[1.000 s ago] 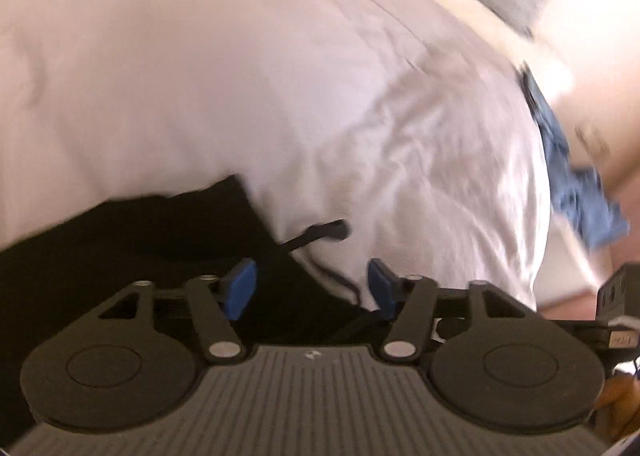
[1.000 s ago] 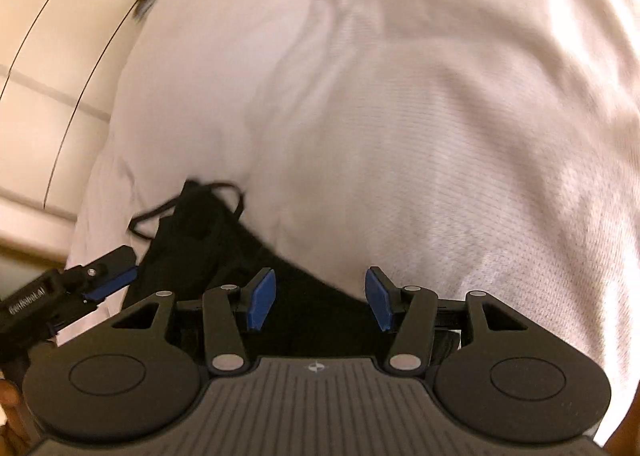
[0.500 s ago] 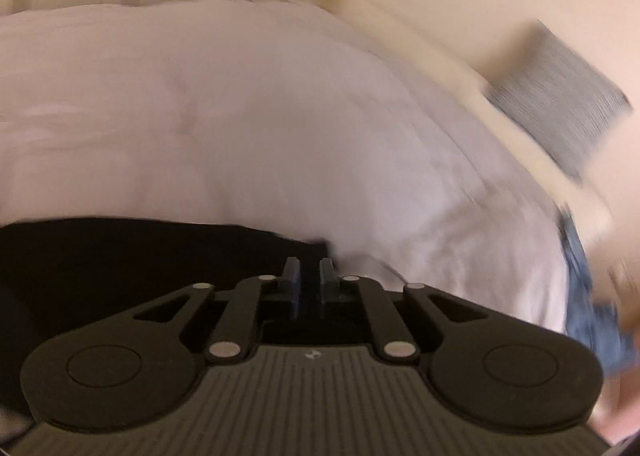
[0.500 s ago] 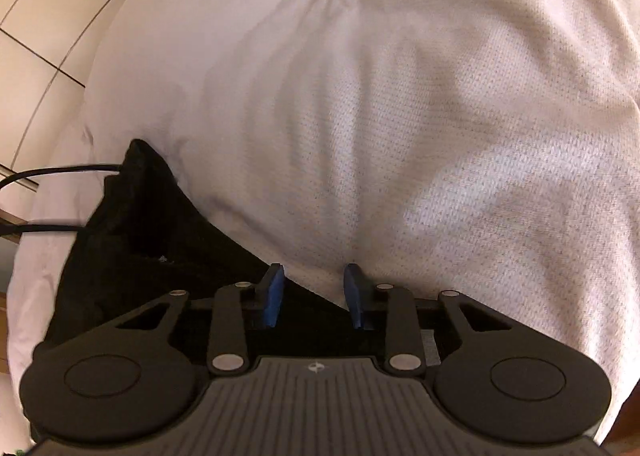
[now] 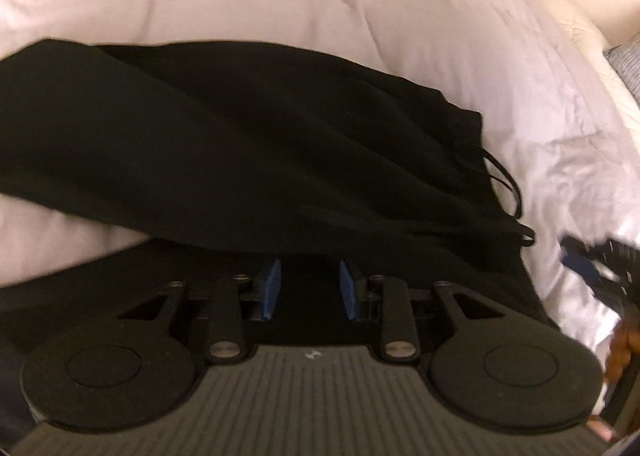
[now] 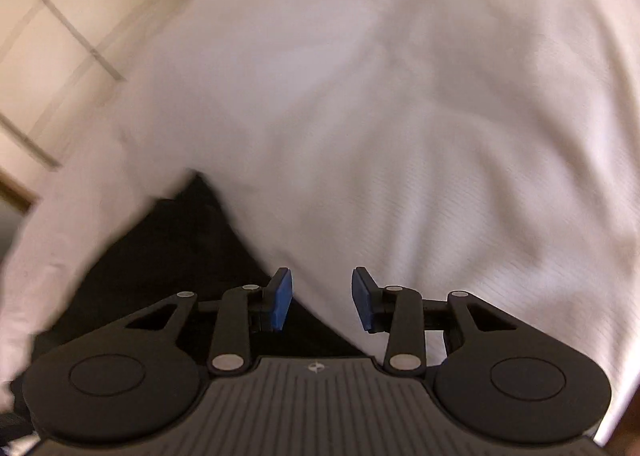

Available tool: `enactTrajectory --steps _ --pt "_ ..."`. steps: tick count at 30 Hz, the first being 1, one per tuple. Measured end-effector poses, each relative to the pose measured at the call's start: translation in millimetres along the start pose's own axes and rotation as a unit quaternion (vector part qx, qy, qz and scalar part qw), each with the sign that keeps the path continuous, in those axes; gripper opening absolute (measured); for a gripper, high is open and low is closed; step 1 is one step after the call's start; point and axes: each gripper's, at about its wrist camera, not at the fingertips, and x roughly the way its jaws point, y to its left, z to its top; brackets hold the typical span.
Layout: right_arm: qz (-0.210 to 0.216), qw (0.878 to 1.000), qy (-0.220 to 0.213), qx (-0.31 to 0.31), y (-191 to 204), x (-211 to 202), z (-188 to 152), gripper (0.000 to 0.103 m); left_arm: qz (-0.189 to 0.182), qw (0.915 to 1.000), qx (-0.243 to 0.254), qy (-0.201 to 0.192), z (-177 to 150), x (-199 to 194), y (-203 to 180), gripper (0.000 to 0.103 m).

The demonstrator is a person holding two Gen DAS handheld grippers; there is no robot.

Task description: Fold clothes

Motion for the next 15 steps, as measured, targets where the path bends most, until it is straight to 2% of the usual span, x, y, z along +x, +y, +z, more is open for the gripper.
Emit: enactTrajectory --steps 4,9,10,11,12,13,15 --pt "0.072 0.996 0.032 0.051 8 27 22 0.039 -0.020 0.9998 0.003 -0.009 3 3 -11 0.027" --pt "0.097 0.989 0.050 0.096 12 65 27 0.037 -0.040 0.9990 0.008 -0.017 11 0 -11 0.028" --pt "0.102 0.988 0.054 0.104 13 73 28 0.017 -0.039 0.9990 0.008 -0.018 12 -1 -10 0.028" --pt "0.107 0.986 0.058 0.113 13 80 29 0.007 -0.037 0.9991 0.003 -0.020 12 -3 -6 0.028" --pt "0.110 0.986 0.057 0.115 16 85 30 0.006 -0.035 0.9992 -0.003 -0.021 11 -4 -2 0.028" --pt "0.112 0.988 0.042 0.094 25 82 28 0.006 -0.033 0.9992 -0.008 -0.023 11 -6 2 0.028" --pt "0.143 0.989 0.022 0.038 45 65 21 0.006 -0.028 0.9990 -0.024 -0.023 8 -11 12 0.028"
